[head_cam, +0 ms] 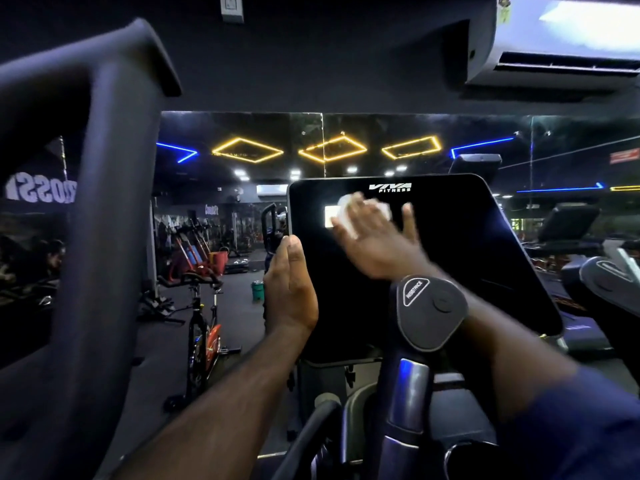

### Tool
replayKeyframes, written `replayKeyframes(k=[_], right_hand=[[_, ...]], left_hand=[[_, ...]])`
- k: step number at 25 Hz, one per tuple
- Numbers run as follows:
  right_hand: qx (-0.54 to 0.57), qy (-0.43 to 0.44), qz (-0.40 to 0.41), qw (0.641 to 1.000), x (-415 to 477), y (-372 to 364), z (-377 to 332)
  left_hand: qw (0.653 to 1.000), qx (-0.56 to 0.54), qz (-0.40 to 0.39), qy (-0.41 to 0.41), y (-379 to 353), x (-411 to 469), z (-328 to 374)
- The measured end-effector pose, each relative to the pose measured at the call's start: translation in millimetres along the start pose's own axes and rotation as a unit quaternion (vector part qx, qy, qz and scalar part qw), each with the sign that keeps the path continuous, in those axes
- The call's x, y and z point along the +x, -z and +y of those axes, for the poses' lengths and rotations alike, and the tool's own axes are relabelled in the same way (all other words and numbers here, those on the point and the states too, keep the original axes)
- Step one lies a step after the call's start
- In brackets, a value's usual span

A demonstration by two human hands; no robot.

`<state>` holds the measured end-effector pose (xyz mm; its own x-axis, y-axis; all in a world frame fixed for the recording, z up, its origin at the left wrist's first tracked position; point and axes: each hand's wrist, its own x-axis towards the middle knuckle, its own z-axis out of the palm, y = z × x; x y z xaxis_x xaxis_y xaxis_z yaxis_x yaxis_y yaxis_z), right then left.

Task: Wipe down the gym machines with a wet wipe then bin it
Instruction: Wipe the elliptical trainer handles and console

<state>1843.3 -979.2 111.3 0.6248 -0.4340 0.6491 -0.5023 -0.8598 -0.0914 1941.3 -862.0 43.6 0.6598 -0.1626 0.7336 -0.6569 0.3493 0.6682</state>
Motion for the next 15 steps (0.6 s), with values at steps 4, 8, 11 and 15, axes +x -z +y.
replayKeyframes(k=[4, 8, 11, 15], right_hand=[[0.021, -0.201, 0.019, 0.979, 25, 29, 78], [0.036, -0.020, 0.027, 0.999, 3, -8, -2], [-0.012, 0.119, -0.019, 0.993, 20, -9, -42], [-0.003, -0.053, -0.005, 0.999, 54, 19, 29]], left_hand=[[1.000, -0.021, -0.001, 0.002, -1, 4, -7], [1.000, -0.016, -0.020, 0.008, 0, 6, -10], [0.999, -0.001, -0.038, 0.008, 1, 4, -1], [0.999, 0.019, -0.033, 0.006, 0, 7, -5]])
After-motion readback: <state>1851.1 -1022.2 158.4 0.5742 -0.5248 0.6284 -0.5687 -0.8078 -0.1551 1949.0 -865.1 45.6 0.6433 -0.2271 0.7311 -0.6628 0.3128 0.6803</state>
